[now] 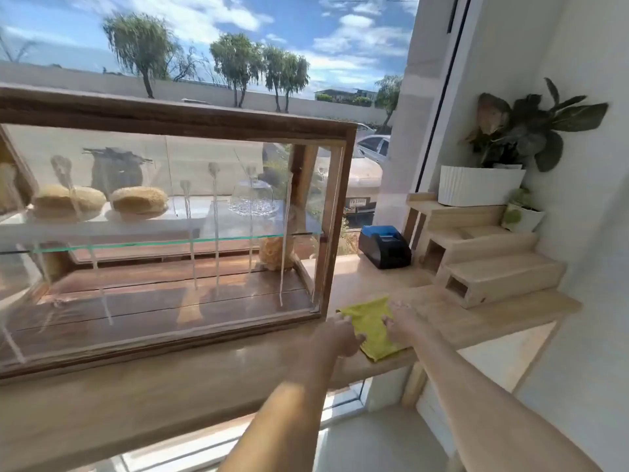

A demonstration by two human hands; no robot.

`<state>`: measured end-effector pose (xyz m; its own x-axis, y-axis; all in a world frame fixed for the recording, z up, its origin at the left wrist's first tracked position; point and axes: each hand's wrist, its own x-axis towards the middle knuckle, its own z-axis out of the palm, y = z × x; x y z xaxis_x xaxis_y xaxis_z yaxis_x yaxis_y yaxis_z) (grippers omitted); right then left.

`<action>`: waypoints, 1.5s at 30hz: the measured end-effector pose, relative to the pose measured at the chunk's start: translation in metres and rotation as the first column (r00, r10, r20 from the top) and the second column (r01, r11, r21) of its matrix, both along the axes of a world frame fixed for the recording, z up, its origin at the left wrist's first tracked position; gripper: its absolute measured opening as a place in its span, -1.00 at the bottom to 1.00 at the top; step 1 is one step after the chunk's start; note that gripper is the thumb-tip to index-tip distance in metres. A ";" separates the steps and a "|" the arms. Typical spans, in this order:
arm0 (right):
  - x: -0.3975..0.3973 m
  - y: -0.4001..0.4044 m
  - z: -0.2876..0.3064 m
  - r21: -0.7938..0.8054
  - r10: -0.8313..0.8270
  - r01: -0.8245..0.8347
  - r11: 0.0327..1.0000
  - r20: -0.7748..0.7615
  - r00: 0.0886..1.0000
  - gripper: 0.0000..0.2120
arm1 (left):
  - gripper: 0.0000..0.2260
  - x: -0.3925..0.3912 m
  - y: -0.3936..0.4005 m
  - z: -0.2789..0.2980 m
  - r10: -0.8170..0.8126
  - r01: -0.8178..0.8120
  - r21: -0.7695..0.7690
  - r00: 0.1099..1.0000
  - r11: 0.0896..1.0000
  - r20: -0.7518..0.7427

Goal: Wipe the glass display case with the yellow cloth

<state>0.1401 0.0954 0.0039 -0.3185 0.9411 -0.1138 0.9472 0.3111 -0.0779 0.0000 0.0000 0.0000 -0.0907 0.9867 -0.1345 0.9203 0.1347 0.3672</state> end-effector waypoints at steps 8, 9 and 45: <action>-0.001 0.052 0.000 -0.088 0.095 -0.093 0.992 0.022 0.995 -0.49 | -0.58 0.013 0.053 -0.004 0.174 -0.174 0.044 0.985 0.984 -0.003; -0.001 0.058 -0.002 -0.092 0.106 -0.105 0.990 0.006 0.994 -0.49 | -0.60 0.014 0.057 -0.005 0.192 -0.191 0.039 0.981 0.981 -0.020; 0.006 0.005 0.034 0.155 0.137 -0.027 0.988 -0.758 0.638 -0.89 | -0.83 -0.029 0.003 0.056 0.074 -0.157 0.289 0.957 0.944 0.279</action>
<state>0.1461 0.1000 0.0380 -0.3165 0.8947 0.3152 0.5358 0.4428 -0.7189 -0.0288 0.0026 0.0562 -0.2093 0.9683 0.1362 0.7710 0.0778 0.6321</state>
